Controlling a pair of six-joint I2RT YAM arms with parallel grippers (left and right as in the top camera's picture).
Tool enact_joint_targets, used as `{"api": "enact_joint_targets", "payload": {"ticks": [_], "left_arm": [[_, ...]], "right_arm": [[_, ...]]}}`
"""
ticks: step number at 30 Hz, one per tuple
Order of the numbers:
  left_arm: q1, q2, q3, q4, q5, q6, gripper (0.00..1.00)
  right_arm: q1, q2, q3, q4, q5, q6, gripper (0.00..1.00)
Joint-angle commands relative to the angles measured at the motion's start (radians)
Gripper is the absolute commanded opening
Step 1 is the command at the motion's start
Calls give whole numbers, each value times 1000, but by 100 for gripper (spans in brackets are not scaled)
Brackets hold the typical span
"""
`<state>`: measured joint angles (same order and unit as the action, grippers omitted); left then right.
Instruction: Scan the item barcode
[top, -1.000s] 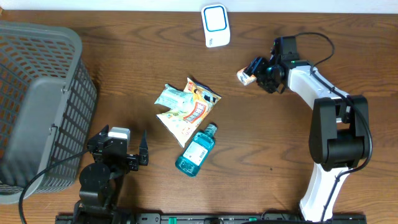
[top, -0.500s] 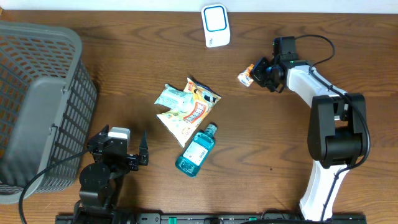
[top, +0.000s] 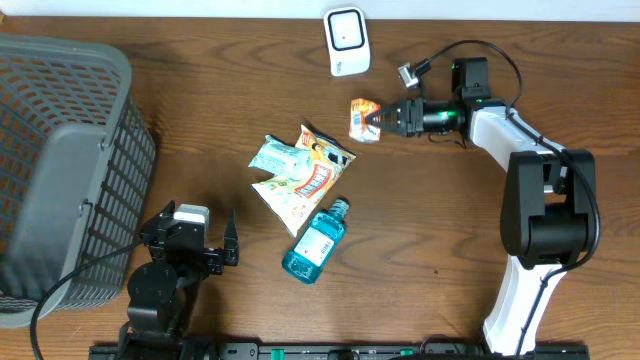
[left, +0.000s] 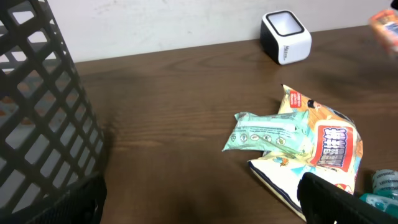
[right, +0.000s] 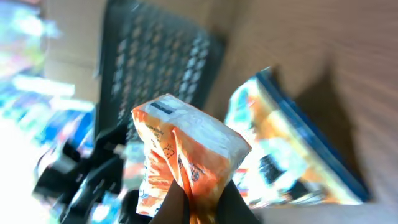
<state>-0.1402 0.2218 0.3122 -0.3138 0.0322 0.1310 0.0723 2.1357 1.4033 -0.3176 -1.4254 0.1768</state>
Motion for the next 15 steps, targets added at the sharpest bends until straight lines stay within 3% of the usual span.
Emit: {"api": "enact_joint_targets", "payload": {"ticks": [1,8,11,15], "left_arm": [[0,-2,-1,0,13,-1,98],[0,-2,-1,0,13,-1,98],[0,-2,-1,0,13,-1,98],[0,-2,-1,0,13,-1,98]], "right_arm": [[32,-3,-10,-70,-137,-261,1],[149,-4,-10,-400,-137,-613,1],[196,-4,-10,-626,-137,-883,1],[246,-4,-10,-1051,-137,-1336,1]]}}
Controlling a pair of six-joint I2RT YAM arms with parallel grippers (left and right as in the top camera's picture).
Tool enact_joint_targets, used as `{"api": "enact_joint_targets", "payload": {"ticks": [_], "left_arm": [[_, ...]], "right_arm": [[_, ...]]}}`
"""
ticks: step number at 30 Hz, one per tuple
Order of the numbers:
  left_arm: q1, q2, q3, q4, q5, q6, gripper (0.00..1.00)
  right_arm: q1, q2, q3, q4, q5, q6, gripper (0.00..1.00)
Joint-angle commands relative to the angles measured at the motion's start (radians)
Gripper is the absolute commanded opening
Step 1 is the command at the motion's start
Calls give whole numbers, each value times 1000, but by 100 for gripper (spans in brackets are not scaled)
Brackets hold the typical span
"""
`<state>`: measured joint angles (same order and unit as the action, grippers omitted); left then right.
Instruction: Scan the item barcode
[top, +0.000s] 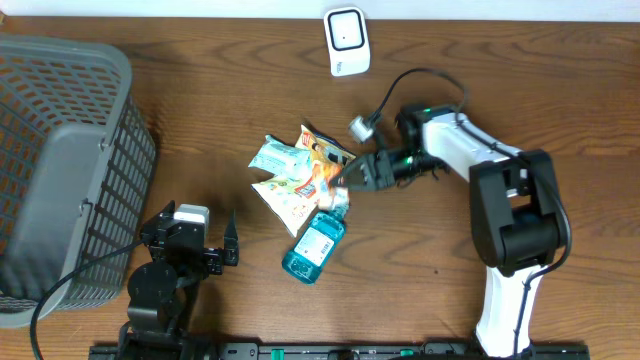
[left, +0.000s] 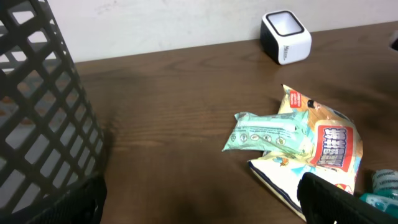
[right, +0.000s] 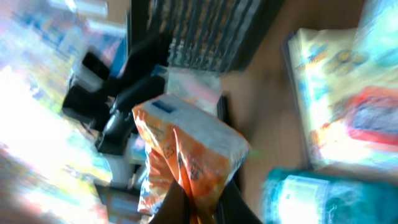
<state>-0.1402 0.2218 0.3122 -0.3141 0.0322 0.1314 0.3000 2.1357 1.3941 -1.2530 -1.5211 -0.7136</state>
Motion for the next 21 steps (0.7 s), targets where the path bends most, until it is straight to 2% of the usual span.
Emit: {"api": "enact_joint_targets", "payload": {"ticks": [1,2,3,17,21], "left_arm": [[0,-2,-1,1,13,-1,98],[0,-2,-1,1,13,-1,98],[0,-2,-1,0,13,-1,98],[0,-2,-1,1,13,-2,98],[0,-2,-1,1,13,-2,98]], "right_arm": [[28,-4,-1,-261,-41,-600,1],[35,-4,-1,-393,-41,-748,1],[41,-5,-9,-450,-41,-832,1],[105,-138,-244,-450,-41,-825,1],[127,-219,-320,-450,-41,-767,1]]}}
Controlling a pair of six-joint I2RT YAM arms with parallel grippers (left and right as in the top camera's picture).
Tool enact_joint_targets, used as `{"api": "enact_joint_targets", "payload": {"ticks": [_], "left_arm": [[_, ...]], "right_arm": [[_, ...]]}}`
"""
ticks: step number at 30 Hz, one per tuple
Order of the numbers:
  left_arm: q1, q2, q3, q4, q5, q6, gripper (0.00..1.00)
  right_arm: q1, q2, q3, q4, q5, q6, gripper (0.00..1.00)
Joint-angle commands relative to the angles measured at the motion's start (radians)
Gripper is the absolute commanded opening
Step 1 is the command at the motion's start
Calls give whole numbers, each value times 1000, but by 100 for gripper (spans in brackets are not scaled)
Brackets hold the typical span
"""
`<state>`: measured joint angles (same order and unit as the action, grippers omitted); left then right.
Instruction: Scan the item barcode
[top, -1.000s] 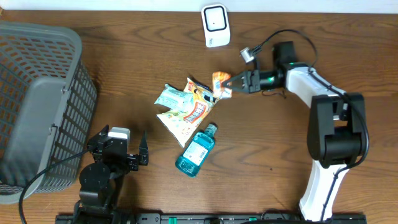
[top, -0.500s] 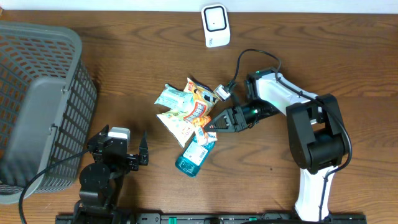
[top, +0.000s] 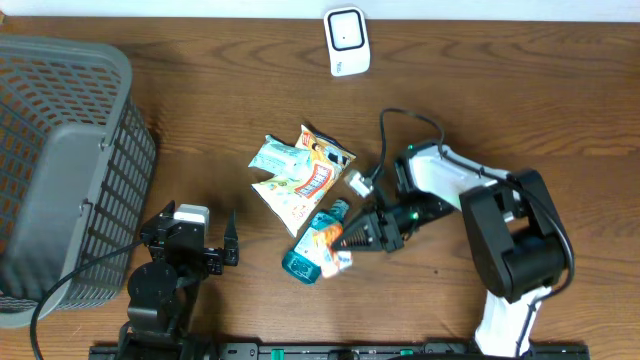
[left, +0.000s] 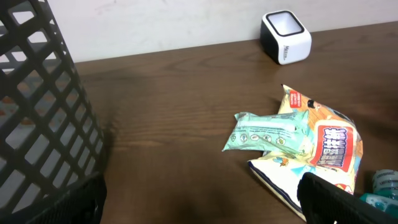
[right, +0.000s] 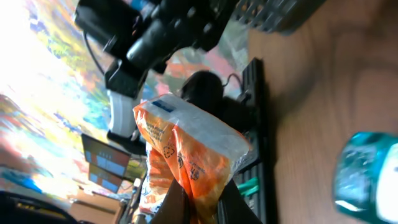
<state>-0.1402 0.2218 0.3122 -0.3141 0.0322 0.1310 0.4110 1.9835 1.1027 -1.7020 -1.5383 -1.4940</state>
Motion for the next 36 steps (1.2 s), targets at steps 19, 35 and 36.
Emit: {"api": "enact_joint_targets", "payload": {"ticks": [19,35,36], "left_arm": [[0,-2,-1,1,13,-1,98],[0,-2,-1,1,13,-1,98],[0,-2,-1,1,13,-1,98]], "right_arm": [[49,-394,-97,32,-12,71,1],[46,-394,-97,807,412,379,1],[46,-394,-97,885,474,496,1]]}}
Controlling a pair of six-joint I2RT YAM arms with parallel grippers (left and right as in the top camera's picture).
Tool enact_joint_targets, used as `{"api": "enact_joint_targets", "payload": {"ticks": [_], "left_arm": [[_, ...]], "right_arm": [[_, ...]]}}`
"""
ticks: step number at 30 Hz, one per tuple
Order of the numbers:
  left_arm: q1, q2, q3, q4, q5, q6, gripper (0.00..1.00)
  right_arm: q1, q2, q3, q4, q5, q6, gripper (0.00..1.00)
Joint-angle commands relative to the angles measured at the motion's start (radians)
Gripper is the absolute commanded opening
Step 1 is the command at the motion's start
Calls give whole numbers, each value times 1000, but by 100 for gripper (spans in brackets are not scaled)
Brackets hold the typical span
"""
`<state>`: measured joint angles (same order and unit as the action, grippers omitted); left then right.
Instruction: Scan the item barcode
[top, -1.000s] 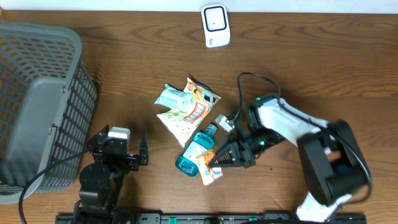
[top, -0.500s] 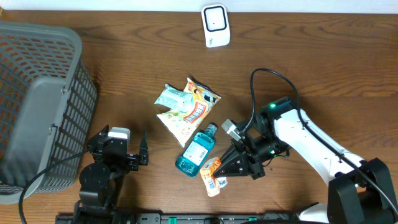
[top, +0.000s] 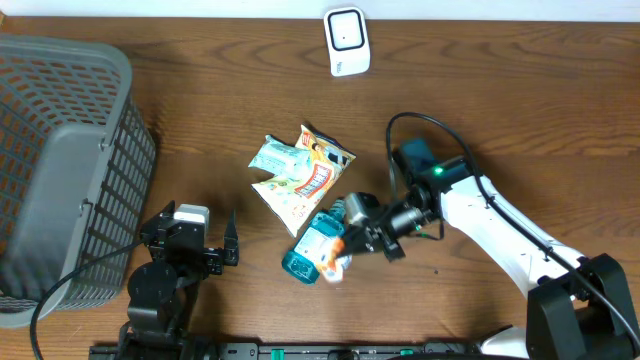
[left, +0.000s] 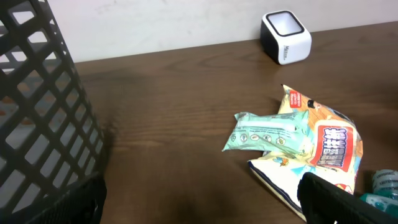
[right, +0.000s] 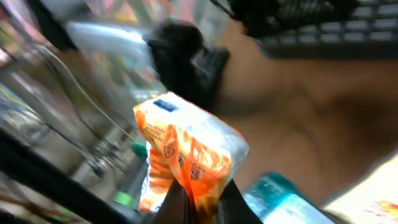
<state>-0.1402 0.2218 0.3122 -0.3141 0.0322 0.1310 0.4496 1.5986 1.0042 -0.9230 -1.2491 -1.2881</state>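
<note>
My right gripper (top: 352, 250) is shut on a small orange-and-white packet (top: 335, 263), held just over the near end of a teal bottle (top: 312, 245). In the right wrist view the packet (right: 186, 146) stands pinched at its lower edge between my fingers, gripper (right: 196, 202), with the bottle (right: 283, 199) behind it. The white barcode scanner (top: 346, 40) stands at the table's far edge, well away from the packet, and shows as scanner (left: 285, 37) in the left wrist view. My left gripper (top: 218, 252) rests open at the front left, gripper (left: 199, 214), with nothing between its fingers.
A grey mesh basket (top: 60, 160) fills the left side. A colourful snack bag (top: 310, 182) and a pale green packet (top: 274, 157) lie mid-table beside the bottle. The right arm's cable loops above its wrist.
The right arm has changed pose, its elbow now swung out to the right and the wrist turned. The packet stays in its grip, in nearly the same spot by the bottle. Left arm unmoved.
The right gripper held the orange packet at the back, just below the scanner. Then it held it over the snack bag and bottle cap. Then it was near the bottle's front end, where it remains now. The left gripper stayed open and still.
</note>
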Motion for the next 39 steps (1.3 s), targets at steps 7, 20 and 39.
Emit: {"api": "enact_joint_targets", "payload": {"ticks": [7,20,39], "left_arm": [[0,-2,-1,1,13,-1,98],[0,-2,-1,1,13,-1,98],[0,-2,-1,1,13,-1,98]], "right_arm": [[8,-9,5,588,654,938,1],[3,11,16,1021,1315,905,1],[-36,675,887,755,1522,718,1]]}}
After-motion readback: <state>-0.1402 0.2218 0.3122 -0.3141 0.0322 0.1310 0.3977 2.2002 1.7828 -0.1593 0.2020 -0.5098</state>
